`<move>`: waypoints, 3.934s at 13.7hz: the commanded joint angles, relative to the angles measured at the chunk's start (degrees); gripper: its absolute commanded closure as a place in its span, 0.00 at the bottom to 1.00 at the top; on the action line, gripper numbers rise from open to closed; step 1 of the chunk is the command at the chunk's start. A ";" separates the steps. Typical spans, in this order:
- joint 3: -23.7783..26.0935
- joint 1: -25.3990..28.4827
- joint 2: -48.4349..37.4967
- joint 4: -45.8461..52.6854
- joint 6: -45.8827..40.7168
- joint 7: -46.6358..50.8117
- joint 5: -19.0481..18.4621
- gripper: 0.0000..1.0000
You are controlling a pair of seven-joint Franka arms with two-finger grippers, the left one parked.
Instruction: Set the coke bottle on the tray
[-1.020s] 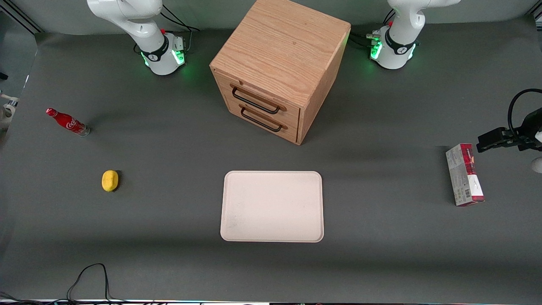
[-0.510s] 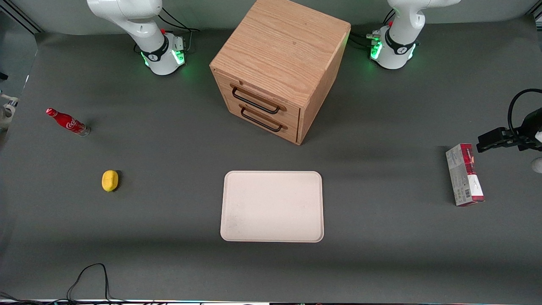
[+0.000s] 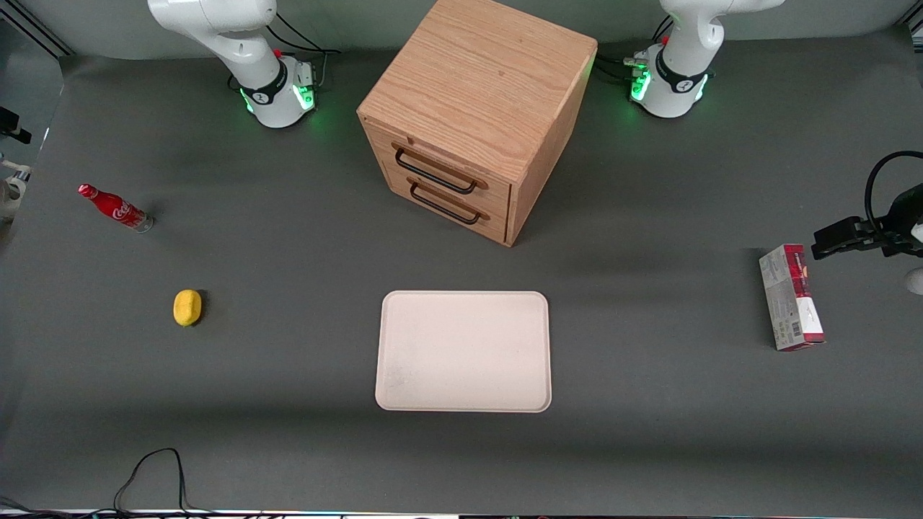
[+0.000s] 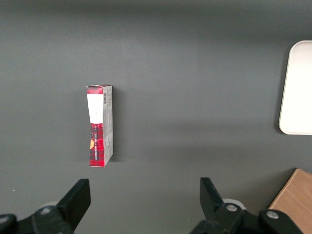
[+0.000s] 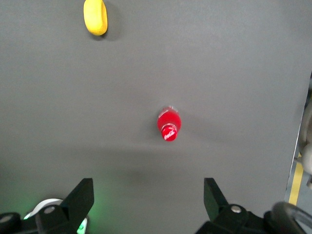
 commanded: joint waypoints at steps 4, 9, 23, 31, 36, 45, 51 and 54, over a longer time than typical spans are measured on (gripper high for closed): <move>-3.57 0.13 1.56 -10.02 13.81 -3.84 -1.63 0.00; -7.88 0.12 5.78 -15.04 24.81 -8.95 -1.10 0.00; -9.90 1.44 13.96 -20.06 35.55 -16.51 6.90 0.00; -10.43 1.71 14.66 -20.06 35.20 -17.04 6.90 0.54; -10.34 1.71 14.75 -19.88 34.50 -17.04 6.90 0.82; -9.55 9.43 13.43 5.83 4.74 -12.99 6.90 0.83; -8.85 11.38 14.13 31.42 -18.04 -12.73 6.90 0.83; -7.28 11.81 14.83 34.35 -19.82 -12.64 7.16 0.83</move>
